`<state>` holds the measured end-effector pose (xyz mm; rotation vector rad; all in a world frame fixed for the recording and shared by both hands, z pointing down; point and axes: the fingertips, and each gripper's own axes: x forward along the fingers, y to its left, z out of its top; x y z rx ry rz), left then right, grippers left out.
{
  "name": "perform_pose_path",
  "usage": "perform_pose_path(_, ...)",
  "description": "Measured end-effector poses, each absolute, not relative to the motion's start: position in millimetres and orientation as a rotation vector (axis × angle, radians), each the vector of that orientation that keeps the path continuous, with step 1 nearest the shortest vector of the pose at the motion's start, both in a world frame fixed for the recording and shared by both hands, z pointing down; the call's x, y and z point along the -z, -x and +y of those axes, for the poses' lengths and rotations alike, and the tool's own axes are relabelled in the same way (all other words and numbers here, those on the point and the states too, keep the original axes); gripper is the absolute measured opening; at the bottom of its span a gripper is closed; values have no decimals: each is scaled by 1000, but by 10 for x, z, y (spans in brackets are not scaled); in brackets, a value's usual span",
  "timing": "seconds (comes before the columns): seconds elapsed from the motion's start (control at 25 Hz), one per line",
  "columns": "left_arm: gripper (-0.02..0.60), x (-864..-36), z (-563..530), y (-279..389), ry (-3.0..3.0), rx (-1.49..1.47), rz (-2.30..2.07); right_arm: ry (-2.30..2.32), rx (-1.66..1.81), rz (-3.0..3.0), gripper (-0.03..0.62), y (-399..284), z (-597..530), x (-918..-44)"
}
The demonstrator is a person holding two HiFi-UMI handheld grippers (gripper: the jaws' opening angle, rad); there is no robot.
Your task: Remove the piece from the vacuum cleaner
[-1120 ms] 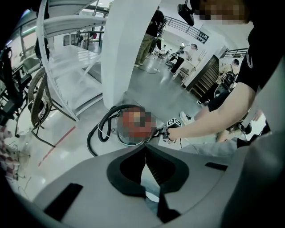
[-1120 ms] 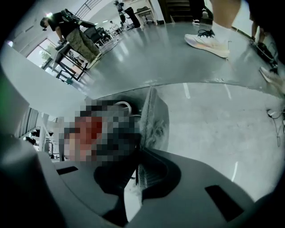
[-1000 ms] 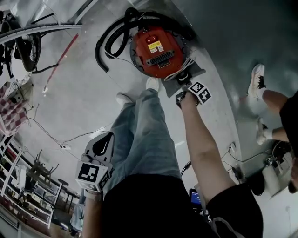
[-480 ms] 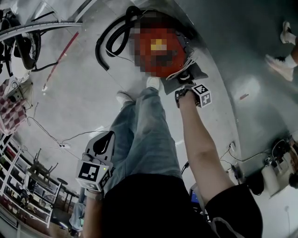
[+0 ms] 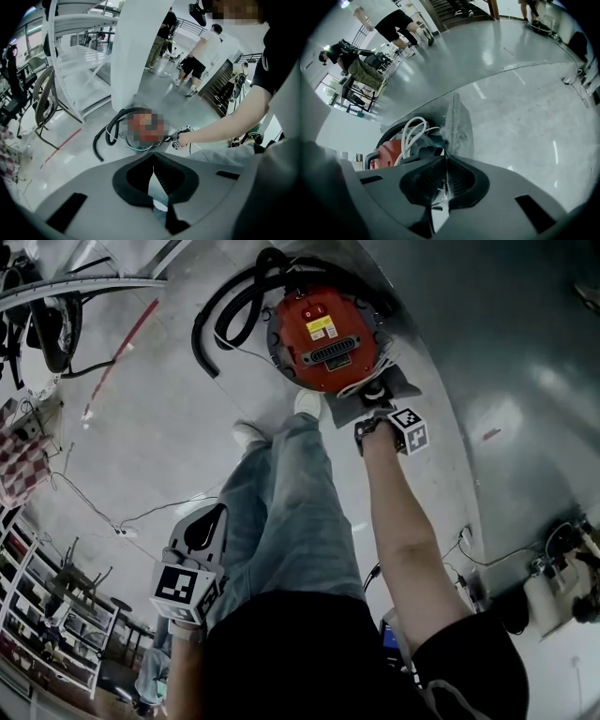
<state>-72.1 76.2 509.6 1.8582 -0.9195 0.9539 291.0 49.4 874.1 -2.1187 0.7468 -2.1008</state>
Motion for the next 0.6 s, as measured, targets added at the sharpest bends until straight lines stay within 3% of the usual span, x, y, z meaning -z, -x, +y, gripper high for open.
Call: perform_pose_path(0.6,18,-5183,860,888,-1854,-958,-911,2283,2175,919,51,-2949,503,-8756)
